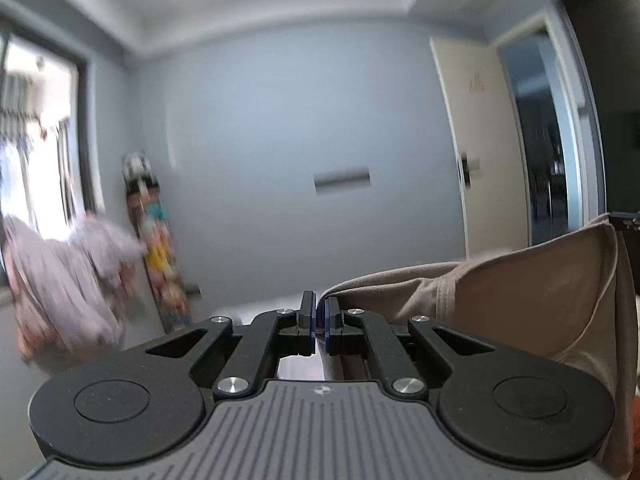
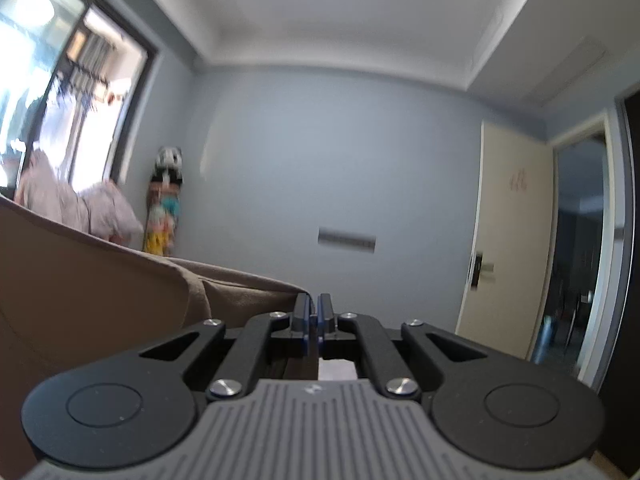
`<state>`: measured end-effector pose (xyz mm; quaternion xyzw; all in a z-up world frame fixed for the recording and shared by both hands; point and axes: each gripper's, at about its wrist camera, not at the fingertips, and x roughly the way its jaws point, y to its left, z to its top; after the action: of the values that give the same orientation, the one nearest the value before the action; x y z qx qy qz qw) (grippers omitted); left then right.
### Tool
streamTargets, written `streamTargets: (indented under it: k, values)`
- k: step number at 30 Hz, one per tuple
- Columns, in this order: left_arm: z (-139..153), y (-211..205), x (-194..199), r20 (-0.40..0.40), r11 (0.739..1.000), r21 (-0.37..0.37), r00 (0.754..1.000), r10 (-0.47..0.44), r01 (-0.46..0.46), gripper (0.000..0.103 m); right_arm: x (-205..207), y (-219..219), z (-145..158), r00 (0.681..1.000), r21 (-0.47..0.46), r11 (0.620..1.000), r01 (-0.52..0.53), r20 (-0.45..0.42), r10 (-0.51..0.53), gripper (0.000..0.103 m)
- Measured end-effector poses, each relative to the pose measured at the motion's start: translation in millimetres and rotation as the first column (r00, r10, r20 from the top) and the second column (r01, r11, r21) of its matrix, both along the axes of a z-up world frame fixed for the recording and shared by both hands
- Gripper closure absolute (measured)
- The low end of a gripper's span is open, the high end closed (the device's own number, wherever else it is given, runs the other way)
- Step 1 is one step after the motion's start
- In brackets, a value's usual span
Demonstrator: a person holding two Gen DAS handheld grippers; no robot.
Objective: Fold clothes
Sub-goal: 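Lift the shirt by its collar edge with both grippers and shake it, then lower the shirt flat onto the bed and open both grippers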
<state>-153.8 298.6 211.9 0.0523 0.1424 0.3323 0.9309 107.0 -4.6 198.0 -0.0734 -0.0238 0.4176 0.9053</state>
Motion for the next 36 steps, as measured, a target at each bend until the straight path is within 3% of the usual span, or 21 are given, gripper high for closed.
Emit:
streamTargets:
  k: [2,6,13,18,25,30,34,36]
  values:
    - [-18,22,23,-0.051,0.999,-0.041,0.999,0.001,-0.003,0.099,21,29,-20,0.998,-0.064,0.998,0.008,-0.056,-0.012,0.099]
    - [-81,77,76,-0.153,0.992,-0.123,0.988,0.011,-0.03,0.099,62,90,-71,0.984,-0.197,0.98,0.021,-0.169,-0.055,0.099]
    - [-194,168,161,-0.323,0.962,-0.251,0.946,0.021,-0.107,0.099,136,193,-181,0.953,-0.395,0.919,0.016,-0.273,-0.134,0.099]
    - [-259,220,216,-0.388,0.941,-0.302,0.921,0.027,-0.155,0.099,192,251,-257,0.925,-0.462,0.887,0.013,-0.332,-0.187,0.099]
    - [-340,263,281,-0.491,0.918,-0.341,0.871,0.011,-0.204,0.099,272,317,-332,0.871,-0.528,0.849,-0.008,-0.42,-0.253,0.099]
    - [-393,279,301,-0.552,0.893,-0.378,0.834,-0.007,-0.243,0.098,306,344,-379,0.809,-0.543,0.838,-0.051,-0.515,-0.284,0.099]
    - [-401,275,294,-0.504,0.903,-0.37,0.864,0.003,-0.219,0.096,315,344,-392,0.793,-0.505,0.86,-0.07,-0.551,-0.259,0.096]
    - [-395,274,288,-0.474,0.905,-0.378,0.881,-0.008,-0.195,0.089,318,340,-390,0.787,-0.482,0.872,-0.085,-0.57,-0.238,0.092]
